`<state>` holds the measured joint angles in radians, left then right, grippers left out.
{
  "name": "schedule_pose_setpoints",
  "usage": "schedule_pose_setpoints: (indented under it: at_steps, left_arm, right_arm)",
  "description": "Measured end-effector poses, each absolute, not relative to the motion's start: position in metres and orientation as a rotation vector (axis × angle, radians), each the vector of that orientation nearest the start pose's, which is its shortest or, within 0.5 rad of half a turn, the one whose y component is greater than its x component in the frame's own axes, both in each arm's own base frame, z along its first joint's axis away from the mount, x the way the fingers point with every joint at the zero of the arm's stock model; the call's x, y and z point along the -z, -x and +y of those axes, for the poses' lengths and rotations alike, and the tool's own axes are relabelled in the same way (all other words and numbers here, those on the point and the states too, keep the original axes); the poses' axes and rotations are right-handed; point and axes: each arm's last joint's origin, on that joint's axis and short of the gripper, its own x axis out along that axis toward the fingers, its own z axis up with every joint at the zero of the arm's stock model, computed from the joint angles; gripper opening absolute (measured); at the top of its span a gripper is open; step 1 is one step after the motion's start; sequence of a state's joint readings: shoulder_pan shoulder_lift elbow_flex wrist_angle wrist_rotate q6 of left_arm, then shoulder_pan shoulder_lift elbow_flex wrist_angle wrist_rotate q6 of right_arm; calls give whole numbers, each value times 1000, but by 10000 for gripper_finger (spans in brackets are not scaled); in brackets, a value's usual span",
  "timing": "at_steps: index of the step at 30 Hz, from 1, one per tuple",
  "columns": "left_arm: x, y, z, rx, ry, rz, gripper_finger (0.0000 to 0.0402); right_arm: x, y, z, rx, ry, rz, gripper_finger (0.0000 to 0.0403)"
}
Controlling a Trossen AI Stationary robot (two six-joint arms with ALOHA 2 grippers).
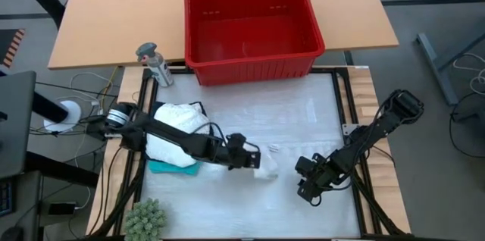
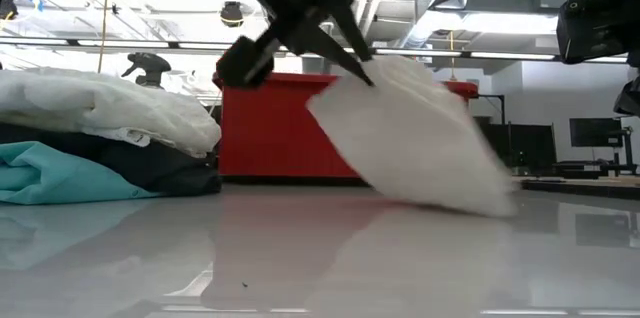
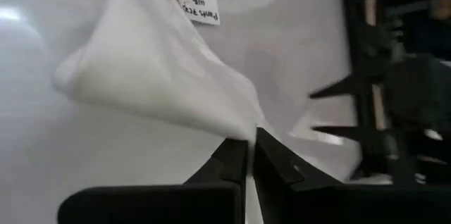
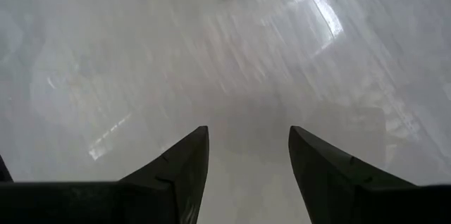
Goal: Fold laundry
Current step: Stack the folded white shorts on top of the folded white dress
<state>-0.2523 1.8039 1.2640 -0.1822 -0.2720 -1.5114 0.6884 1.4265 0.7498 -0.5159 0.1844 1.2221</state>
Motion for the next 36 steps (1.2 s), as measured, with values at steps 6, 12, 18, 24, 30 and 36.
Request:
schedule_pose_setpoints:
  at_steps: [6,12,18,24,30,36]
  left_arm:
    - [-260,-358,-72,-579,1184,505,0]
    - [-295,-334,-48,-569,1148,489,0]
    - [-327,-291,-31,-530,1141,586,0]
    - [-349,-230,-23,-620,1130,679,0]
    - [-361,-168,-19,-763,1092,729,0]
    - [-358,-130,-13,-943,1037,841,0]
  right_arm:
    - [-169,-193,152,265,-570,1151,221]
    - [-169,-194,152,253,-558,1149,221]
    - [-169,-195,153,246,-566,1141,221]
    - [-170,-197,152,244,-579,1130,221]
    - [-170,-201,148,263,-588,1121,221]
    - [-171,-206,141,294,-601,1086,221]
